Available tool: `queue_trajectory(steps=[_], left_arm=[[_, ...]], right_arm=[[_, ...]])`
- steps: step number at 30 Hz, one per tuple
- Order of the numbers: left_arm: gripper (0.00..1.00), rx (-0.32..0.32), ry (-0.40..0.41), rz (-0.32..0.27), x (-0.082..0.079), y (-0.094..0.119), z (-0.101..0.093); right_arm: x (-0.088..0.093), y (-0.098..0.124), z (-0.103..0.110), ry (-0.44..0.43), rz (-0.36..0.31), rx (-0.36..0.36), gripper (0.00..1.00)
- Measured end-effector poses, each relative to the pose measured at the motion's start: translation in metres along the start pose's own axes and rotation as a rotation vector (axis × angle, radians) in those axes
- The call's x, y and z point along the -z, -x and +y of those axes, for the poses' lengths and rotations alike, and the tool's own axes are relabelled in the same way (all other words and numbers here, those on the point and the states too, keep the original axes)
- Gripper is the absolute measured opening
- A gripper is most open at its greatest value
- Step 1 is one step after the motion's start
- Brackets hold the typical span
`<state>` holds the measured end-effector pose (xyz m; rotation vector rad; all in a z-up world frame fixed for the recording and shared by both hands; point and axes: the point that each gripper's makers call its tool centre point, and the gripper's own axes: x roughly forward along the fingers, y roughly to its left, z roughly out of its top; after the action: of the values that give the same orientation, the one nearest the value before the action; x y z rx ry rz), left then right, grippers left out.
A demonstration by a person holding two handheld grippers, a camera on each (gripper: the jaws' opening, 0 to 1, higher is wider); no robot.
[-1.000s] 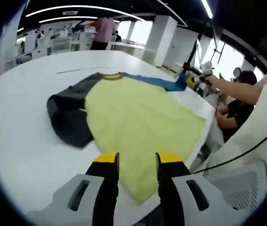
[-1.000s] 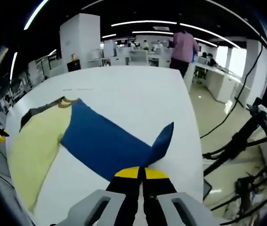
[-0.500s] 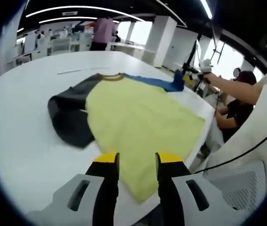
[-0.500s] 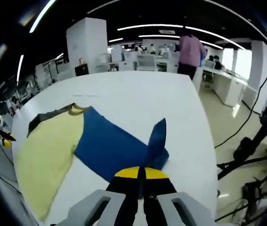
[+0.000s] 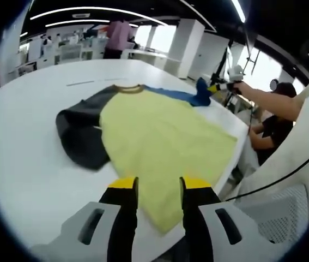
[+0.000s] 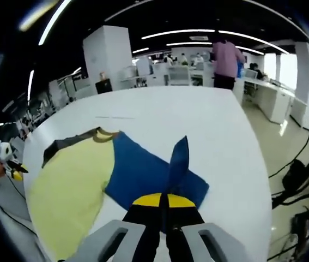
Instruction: Fold the garment on the visible template until the final outline fits inside the template.
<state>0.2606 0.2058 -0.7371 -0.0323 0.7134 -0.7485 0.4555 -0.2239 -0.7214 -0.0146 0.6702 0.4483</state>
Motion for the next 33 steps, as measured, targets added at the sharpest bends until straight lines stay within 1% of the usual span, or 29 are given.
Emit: queue_trajectory(steps=[10, 20, 28, 33], left_arm=[[0.28, -0.003, 0.008, -0.009, 0.002, 0.003, 0.002], [0.28, -0.005, 0.008, -0.016, 0.000, 0.004, 0.002], [0.28, -0.006, 0.003, -0.020, -0.001, 0.004, 0.002], [0.28, -0.007, -0.001, -0.014, 0.000, 0.004, 0.001]], right_arm=[[-0.009, -0.010, 0.023, -0.019, -0.008, -0.053, 0.00], [-0.017, -0.017, 0.039, -0.020, -0.012, -0.092, 0.00], [-0.025, -0.021, 0.050, -0.015, -0.015, -0.116, 0.00], [-0.031, -0.025, 0.062, -0.002, -0.018, -0.139, 0.00]])
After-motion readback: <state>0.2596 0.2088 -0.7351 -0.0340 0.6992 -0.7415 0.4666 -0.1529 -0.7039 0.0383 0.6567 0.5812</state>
